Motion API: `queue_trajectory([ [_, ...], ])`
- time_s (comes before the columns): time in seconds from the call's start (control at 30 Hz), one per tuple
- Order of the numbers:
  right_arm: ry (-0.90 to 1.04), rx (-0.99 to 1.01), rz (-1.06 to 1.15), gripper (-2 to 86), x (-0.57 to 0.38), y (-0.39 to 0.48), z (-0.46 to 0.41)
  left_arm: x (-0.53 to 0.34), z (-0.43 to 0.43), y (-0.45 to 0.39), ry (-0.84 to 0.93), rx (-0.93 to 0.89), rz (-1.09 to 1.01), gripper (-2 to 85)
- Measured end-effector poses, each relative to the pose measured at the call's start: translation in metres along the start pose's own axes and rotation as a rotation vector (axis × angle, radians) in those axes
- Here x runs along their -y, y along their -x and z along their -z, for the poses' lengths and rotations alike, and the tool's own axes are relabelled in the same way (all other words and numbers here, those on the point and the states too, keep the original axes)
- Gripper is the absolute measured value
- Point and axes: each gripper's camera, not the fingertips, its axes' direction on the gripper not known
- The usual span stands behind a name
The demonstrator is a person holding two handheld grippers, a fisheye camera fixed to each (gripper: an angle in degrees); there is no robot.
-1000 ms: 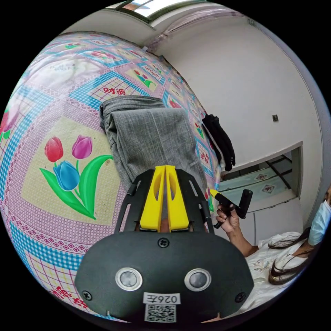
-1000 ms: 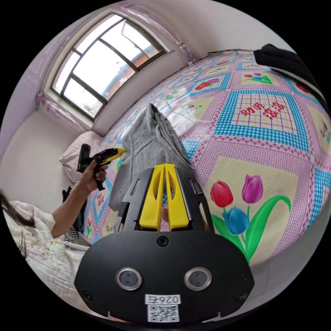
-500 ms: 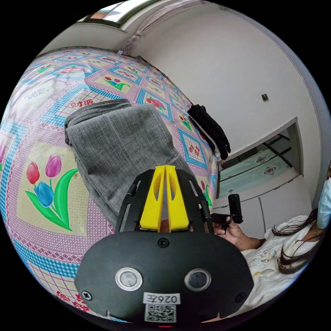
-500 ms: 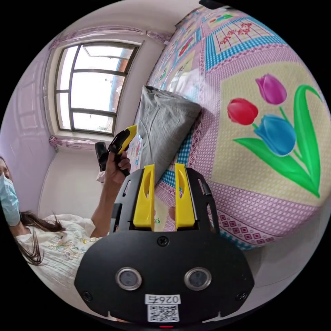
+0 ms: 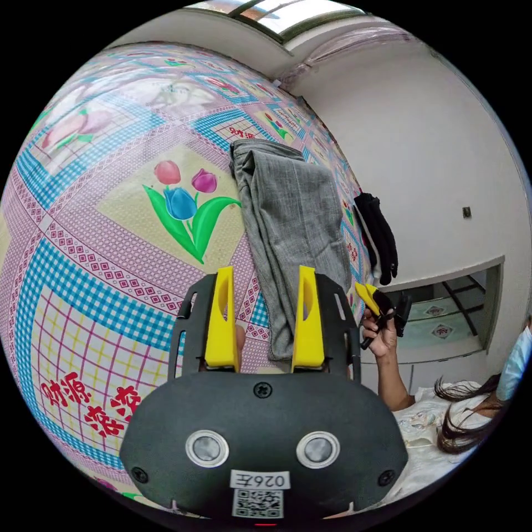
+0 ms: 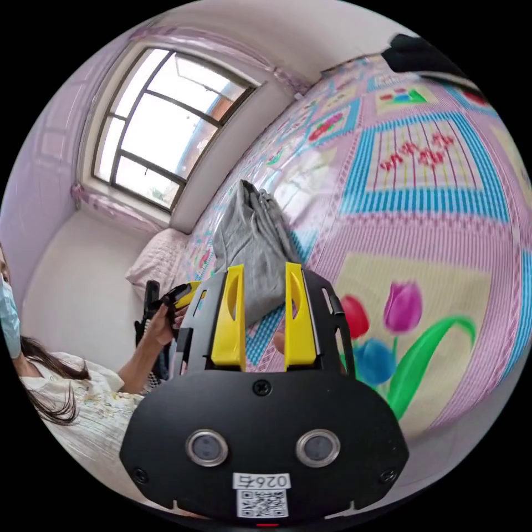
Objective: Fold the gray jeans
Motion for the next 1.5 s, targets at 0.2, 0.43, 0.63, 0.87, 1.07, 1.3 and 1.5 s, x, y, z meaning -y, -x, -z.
queue_trajectory([
  [0.2, 0.171, 0.060, 0.177, 13.3, 0.086, 0.000, -0.047, 0.036, -0.003, -0.003, 0.005, -0.008, 0.021, 19.8],
  [0.43, 0.409, 0.082, 0.314, 18.1, 0.130, -0.004, -0.133, 0.075, -0.008, 0.003, 0.005, -0.133, 0.096, 19.5],
  [0.63, 0.457, 0.207, 0.287, 15.9, 0.150, -0.024, -0.176, 0.092, -0.016, -0.005, 0.030, -0.190, 0.082, 17.3],
  [0.87, 0.621, 0.107, 0.409, 9.6, 0.141, -0.007, -0.244, 0.098, -0.020, -0.033, 0.121, -0.096, 0.001, 13.4],
  [1.07, 0.630, 0.183, 0.361, 8.2, 0.115, -0.031, -0.279, 0.088, -0.021, -0.059, 0.139, -0.063, -0.093, 12.0],
  [1.3, 0.519, 0.019, 0.440, 3.8, 0.050, -0.025, -0.297, 0.053, -0.010, -0.079, 0.042, -0.108, -0.050, 6.3],
  [1.5, 0.333, -0.338, 0.777, 3.1, -0.065, 0.037, -0.295, 0.002, 0.017, -0.122, -0.059, -0.075, -0.144, 5.9],
])
